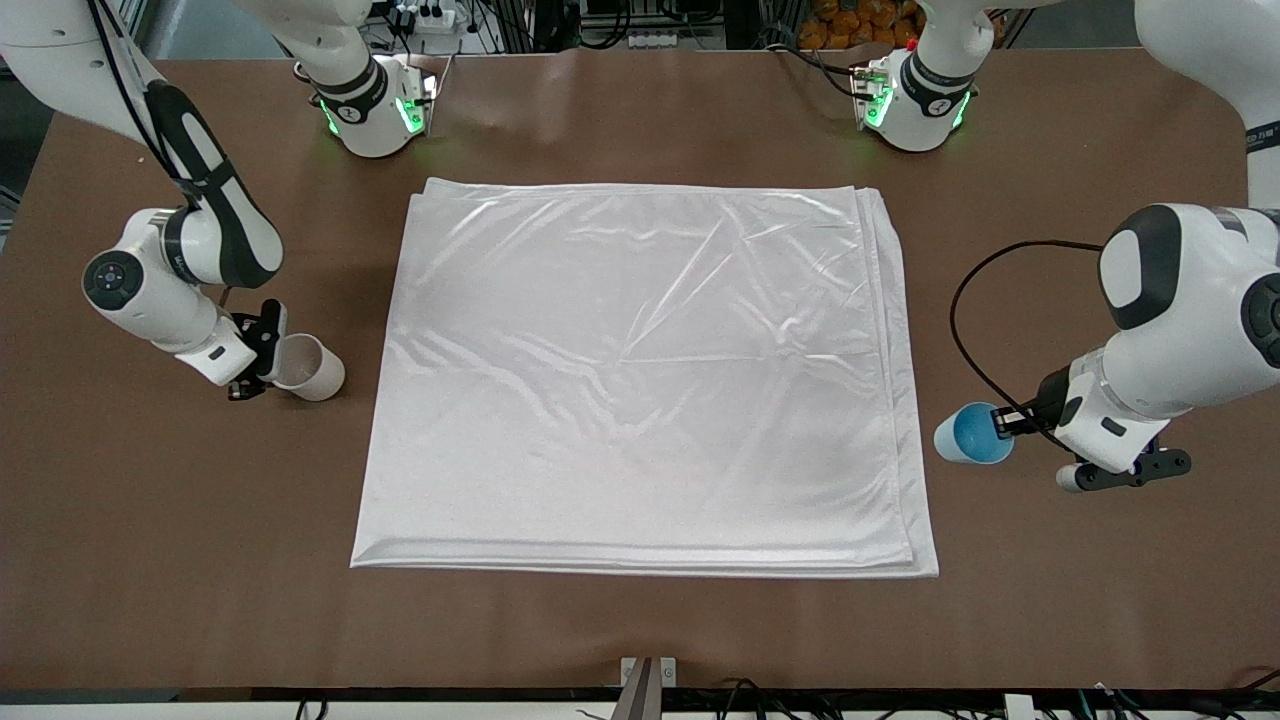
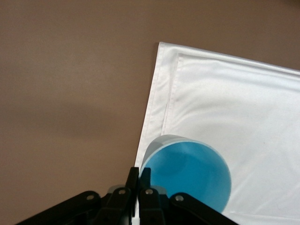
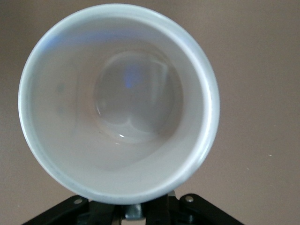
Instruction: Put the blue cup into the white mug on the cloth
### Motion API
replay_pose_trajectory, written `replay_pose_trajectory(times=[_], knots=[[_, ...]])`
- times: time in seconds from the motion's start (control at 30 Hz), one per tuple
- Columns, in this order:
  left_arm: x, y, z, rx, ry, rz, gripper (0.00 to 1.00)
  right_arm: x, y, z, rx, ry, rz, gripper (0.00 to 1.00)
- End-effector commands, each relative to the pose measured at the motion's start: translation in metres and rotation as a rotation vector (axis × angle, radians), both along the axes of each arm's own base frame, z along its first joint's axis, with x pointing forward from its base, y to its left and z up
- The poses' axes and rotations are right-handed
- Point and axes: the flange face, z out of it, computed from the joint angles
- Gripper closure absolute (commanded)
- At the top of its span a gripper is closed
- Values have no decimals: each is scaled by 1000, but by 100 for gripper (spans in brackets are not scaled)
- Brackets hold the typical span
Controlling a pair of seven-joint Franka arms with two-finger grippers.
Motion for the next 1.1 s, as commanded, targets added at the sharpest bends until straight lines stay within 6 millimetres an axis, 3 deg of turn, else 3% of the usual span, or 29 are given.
replay_pose_trajectory(times=[0.0, 0.2, 0.53, 0.8, 1.07], knots=[[-4, -4, 9, -16, 7, 17, 100, -3, -11, 9, -7, -18, 11, 100], [-4, -10, 9, -20, 9, 30, 100, 0, -20, 30, -20, -50, -2, 100], [-6, -14, 13, -19, 4, 41, 100, 10, -18, 67, -33, -34, -3, 100], [-6, -15, 13, -18, 5, 54, 100, 32, 11, 95, 51, -5, -47, 100], [-6, -19, 13, -18, 5, 48, 100, 48, 65, 115, 113, 20, -106, 100]])
